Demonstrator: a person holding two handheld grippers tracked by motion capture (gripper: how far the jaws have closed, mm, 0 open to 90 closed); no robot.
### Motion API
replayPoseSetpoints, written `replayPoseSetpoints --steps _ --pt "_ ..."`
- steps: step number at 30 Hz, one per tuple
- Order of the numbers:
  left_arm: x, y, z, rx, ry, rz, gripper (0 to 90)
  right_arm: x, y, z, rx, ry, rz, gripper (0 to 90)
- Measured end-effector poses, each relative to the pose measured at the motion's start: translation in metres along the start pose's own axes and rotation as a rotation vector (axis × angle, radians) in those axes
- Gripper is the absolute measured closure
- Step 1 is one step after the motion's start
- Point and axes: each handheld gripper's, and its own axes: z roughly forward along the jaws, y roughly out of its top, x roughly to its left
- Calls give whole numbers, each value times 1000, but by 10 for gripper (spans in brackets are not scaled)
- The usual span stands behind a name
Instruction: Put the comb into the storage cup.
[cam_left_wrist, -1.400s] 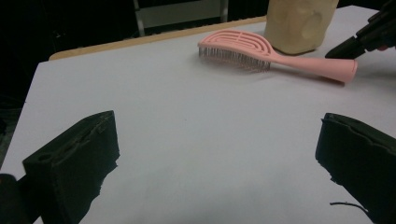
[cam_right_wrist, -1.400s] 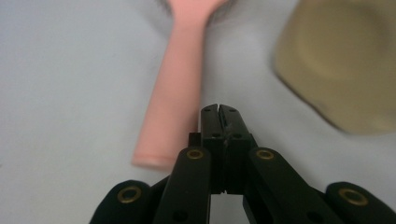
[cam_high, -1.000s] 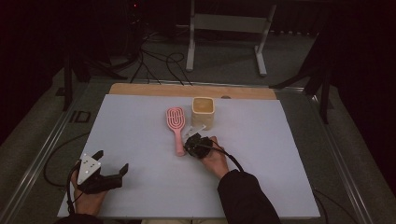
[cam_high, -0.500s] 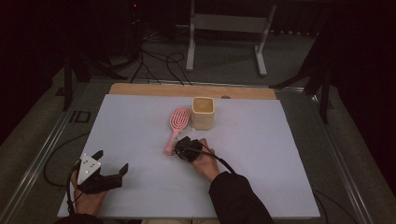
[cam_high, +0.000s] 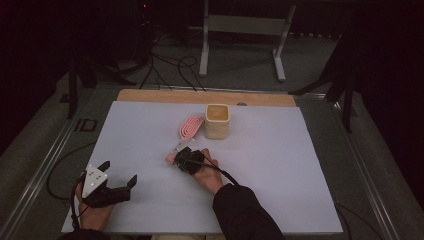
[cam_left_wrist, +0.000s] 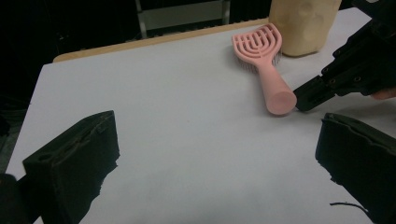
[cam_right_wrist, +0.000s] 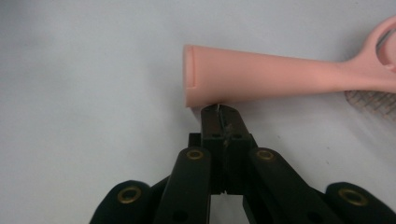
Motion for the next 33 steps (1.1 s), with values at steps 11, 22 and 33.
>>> replayPoseSetpoints --steps 11,22,33 --pt "0 0 0 1 1 1 4 -4 -2 -4 -4 3 -10 899" --pt "1 0 -1 -2 7 -6 3 -24 -8 -40 -61 -33 42 785" --pt "1 -1 -1 -4 17 -14 3 -49 -44 -106 -170 -115 134 445"
